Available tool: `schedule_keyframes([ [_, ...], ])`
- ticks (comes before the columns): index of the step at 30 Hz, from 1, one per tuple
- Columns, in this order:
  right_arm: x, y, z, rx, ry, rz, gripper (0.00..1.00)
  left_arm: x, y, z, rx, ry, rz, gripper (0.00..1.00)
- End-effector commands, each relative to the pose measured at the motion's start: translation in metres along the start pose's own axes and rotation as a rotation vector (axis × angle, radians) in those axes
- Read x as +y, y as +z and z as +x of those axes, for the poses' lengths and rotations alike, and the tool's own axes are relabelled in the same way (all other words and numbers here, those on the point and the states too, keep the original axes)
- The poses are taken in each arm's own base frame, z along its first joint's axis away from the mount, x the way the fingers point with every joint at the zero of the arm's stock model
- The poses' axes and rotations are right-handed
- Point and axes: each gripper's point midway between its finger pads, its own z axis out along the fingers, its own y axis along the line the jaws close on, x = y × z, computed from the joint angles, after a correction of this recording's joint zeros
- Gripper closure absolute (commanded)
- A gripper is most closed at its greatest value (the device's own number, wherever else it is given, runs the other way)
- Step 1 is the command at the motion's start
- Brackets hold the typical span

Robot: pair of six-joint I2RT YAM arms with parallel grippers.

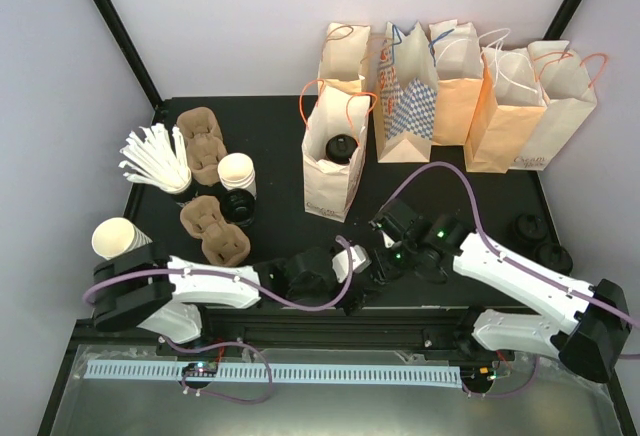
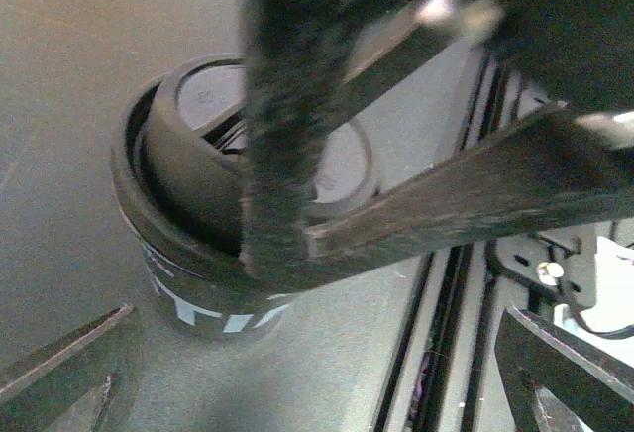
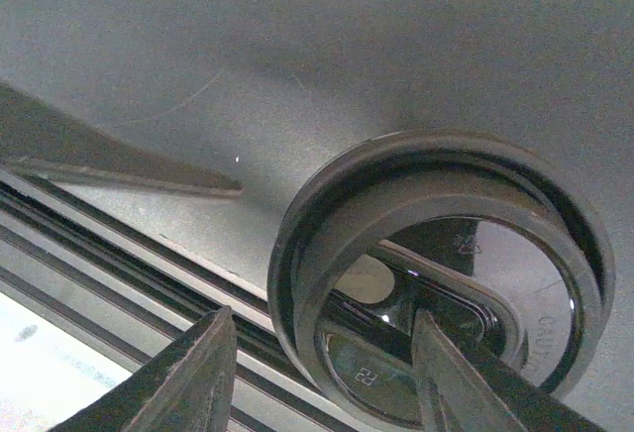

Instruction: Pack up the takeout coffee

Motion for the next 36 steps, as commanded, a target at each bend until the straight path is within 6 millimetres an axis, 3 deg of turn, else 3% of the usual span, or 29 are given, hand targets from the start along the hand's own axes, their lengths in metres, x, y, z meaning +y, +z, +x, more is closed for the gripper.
schedule_keyframes([
  [1,-0.001,-0.010,-0.014,-0.044,0.003,0.033,0.47,-0.007,-0.013,0.000,0.021,-0.059,0.016,0.01],
  [10,0.008,-0.028,-0.031,-0.106,-0.025,0.008,0.45,0.003,-0.028,0.011,0.039,-0.170,-0.023,0.03],
  [13,0.008,-0.032,-0.031,-0.101,-0.027,0.016,0.44,0.002,-0.038,0.000,0.010,-0.229,-0.024,0.03],
  [17,-0.003,-0.036,-0.028,-0.067,-0.019,0.085,0.30,0.016,-0.048,-0.003,0.009,-0.399,-0.062,0.06],
  [21,-0.007,-0.033,-0.024,-0.017,-0.018,0.092,0.16,0.020,-0.053,-0.009,0.002,-0.576,0.022,0.09],
  [30,-0.011,-0.016,-0.014,0.093,-0.008,0.118,0.11,0.032,-0.054,-0.024,-0.008,-0.749,0.145,0.23],
  [36,-0.015,-0.012,-0.017,0.101,-0.003,0.151,0.12,0.026,-0.035,-0.018,0.059,-0.802,0.199,0.29],
])
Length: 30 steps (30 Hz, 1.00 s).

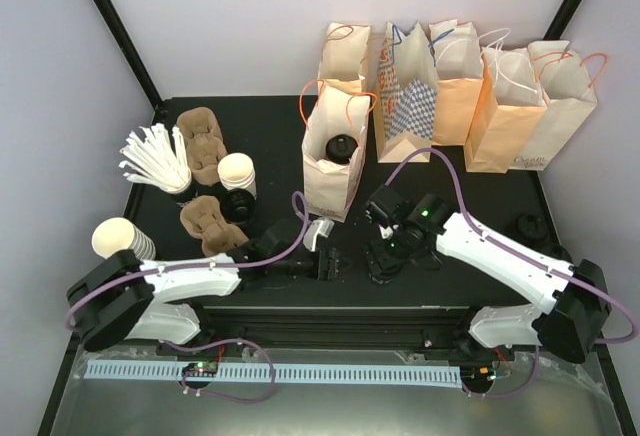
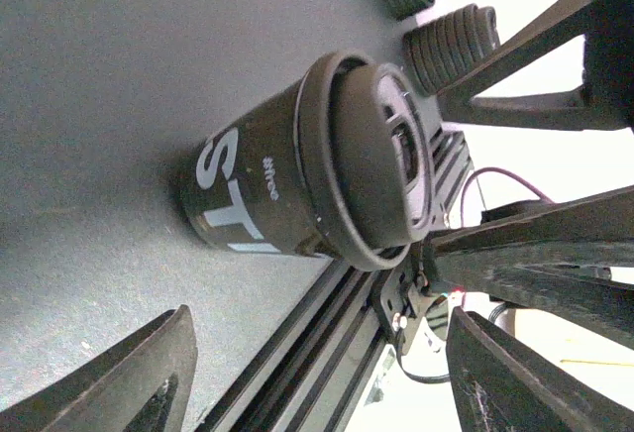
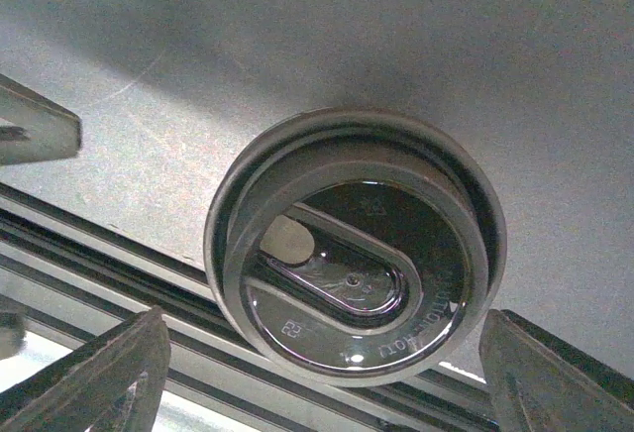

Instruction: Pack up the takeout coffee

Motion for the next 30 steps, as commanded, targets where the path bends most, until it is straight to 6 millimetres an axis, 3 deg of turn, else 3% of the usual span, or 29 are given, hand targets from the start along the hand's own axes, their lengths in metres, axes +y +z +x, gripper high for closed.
schedule_keyframes([
  [1,-0.005,-0.003,-0.007,-0.006,0.007,0.038,0.13,-0.014,0.013,0.002,0.064,-0.069,0.075,0.31],
  [14,-0.003,0.007,-0.013,0.002,0.014,0.046,0.22,-0.019,0.040,-0.009,0.070,-0.136,0.108,0.43],
  [30,0.001,0.021,-0.005,0.041,0.032,0.006,0.26,-0.016,0.050,-0.013,0.066,-0.159,0.108,0.62],
])
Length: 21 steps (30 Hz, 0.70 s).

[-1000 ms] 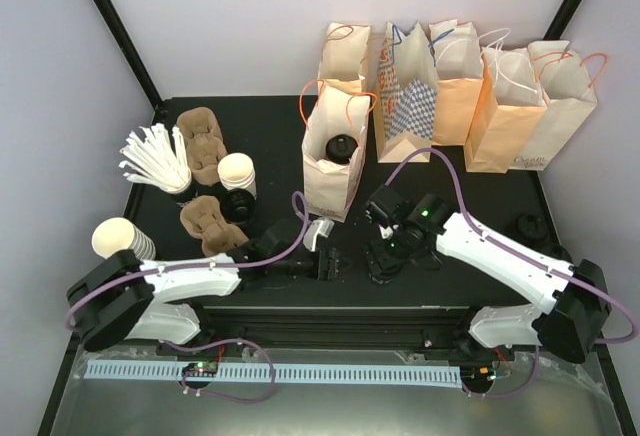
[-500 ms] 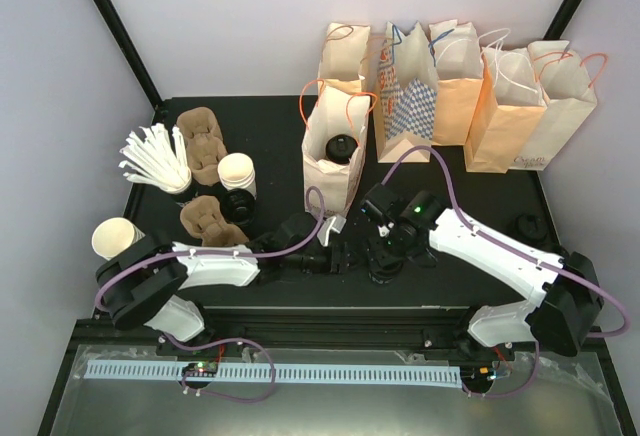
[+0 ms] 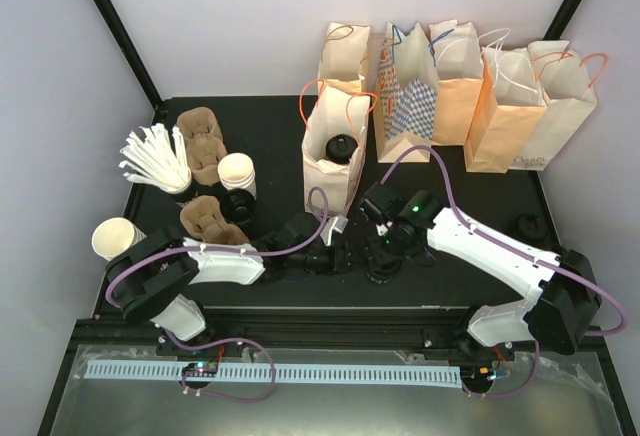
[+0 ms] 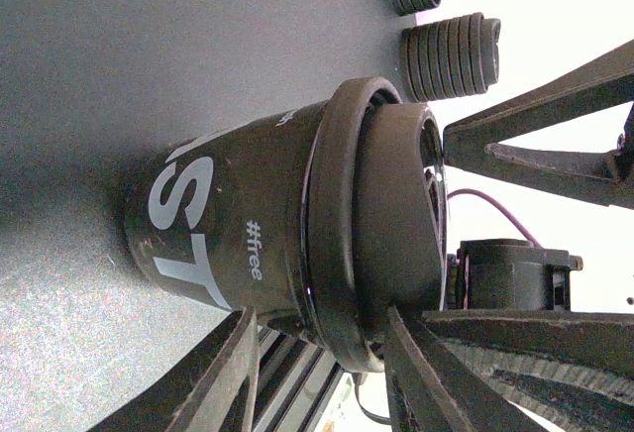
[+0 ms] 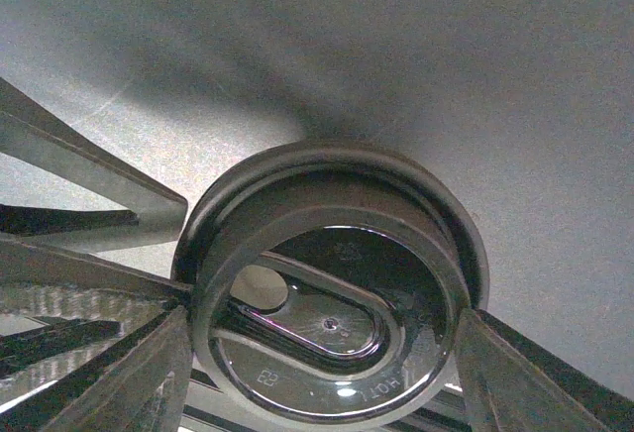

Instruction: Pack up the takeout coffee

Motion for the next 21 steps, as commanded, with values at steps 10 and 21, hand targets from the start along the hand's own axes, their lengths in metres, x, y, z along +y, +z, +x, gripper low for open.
schedule_keyframes([
  [10,0.005,0.005,0.005,0.022,0.003,-0.044,0.19,-0.025,0.006,-0.011,-0.010,0.032,0.080,0.71],
  [21,0.004,-0.012,-0.004,-0.042,-0.021,-0.041,0.16,-0.020,0.005,-0.009,-0.002,0.036,0.052,0.76],
])
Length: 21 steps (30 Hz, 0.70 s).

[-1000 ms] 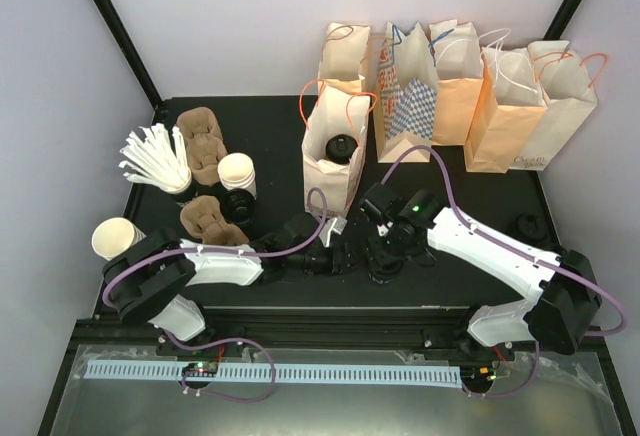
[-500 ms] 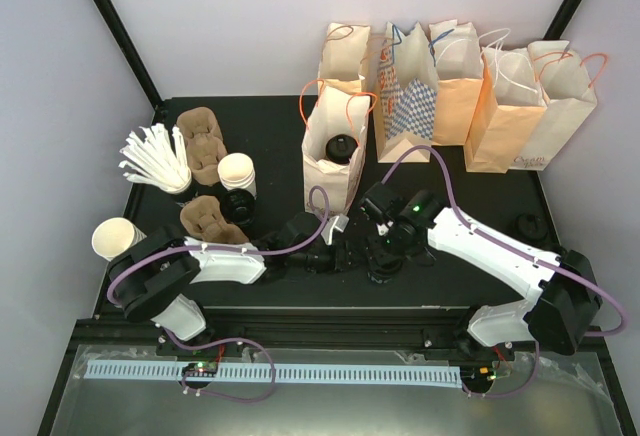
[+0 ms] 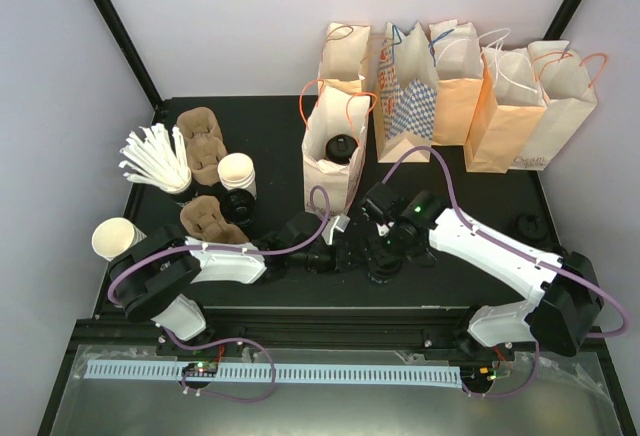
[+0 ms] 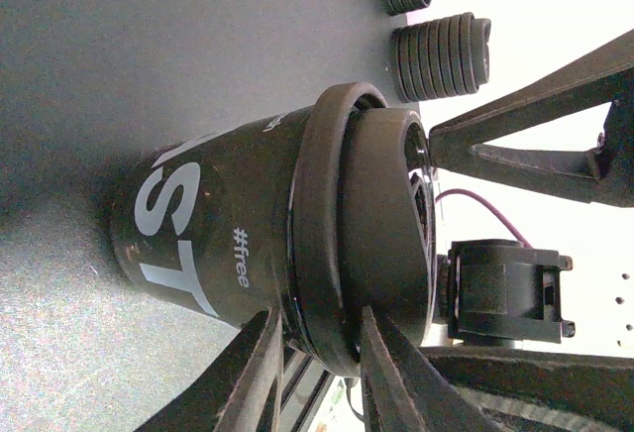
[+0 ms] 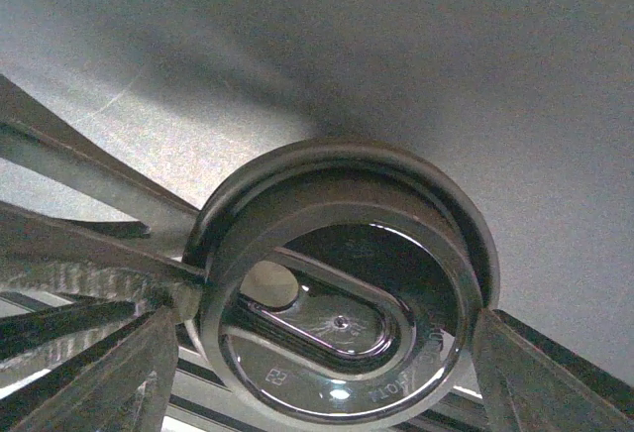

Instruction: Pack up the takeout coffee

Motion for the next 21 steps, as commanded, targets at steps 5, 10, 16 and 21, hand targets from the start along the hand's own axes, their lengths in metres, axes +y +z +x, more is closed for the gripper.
schedule_keyframes([
  [5,0.001,-0.004,-0.002,-0.005,-0.033,-0.001,0.16,-0.016,0.002,-0.007,-0.005,0.038,0.035,0.76],
  [10,-0.004,0.001,0.000,0.007,-0.033,0.025,0.09,-0.016,0.002,-0.006,0.000,0.040,0.034,0.77],
  [16,-0.003,0.004,0.001,0.010,-0.036,0.014,0.13,-0.015,0.002,-0.005,0.003,0.042,0.030,0.78],
  [21,0.000,0.010,0.003,0.023,-0.030,0.000,0.21,-0.015,0.002,-0.005,0.004,0.040,0.029,0.79],
])
